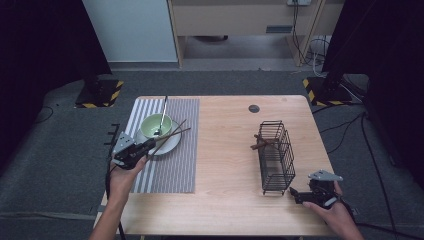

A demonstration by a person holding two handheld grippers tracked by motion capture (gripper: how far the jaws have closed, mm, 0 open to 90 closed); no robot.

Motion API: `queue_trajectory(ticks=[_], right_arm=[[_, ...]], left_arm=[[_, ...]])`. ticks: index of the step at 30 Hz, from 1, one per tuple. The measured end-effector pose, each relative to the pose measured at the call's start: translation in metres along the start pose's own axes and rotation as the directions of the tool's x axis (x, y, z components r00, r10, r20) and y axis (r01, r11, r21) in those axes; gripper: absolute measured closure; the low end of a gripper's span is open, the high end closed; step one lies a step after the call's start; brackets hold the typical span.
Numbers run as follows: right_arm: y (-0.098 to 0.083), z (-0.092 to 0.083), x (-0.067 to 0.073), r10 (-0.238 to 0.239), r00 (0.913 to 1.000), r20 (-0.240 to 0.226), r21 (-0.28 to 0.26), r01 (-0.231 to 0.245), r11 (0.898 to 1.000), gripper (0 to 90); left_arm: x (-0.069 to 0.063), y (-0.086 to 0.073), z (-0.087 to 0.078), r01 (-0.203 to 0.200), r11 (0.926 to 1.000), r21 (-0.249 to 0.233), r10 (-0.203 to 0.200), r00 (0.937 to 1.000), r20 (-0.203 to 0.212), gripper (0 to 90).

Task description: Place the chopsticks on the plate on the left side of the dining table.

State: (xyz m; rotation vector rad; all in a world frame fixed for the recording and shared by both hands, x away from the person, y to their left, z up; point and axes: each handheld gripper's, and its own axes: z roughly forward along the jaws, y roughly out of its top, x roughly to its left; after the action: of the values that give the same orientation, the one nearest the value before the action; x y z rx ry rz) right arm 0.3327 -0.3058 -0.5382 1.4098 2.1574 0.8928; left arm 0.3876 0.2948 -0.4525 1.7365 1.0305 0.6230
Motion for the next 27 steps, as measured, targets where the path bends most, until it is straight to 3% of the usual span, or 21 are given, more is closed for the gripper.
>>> queue_trajectory(ticks=[21,27], right_arm=[[0.0,0.0,0.0,0.0,1.0,-0.001,0.0,0.0,1.0,0.4],[0.0,0.0,0.0,0.0,1.0,0.0,0.0,0.0,1.0,0.4]], left_arm=[[0.011,-0.025,-0.011,0.045,0.9984,0.033,-0.045,0.999,0.0,83.9],[0.01,-0.031,-0.012,0.036,0.9974,0.062,-0.036,0.9993,0.001,83.9]])
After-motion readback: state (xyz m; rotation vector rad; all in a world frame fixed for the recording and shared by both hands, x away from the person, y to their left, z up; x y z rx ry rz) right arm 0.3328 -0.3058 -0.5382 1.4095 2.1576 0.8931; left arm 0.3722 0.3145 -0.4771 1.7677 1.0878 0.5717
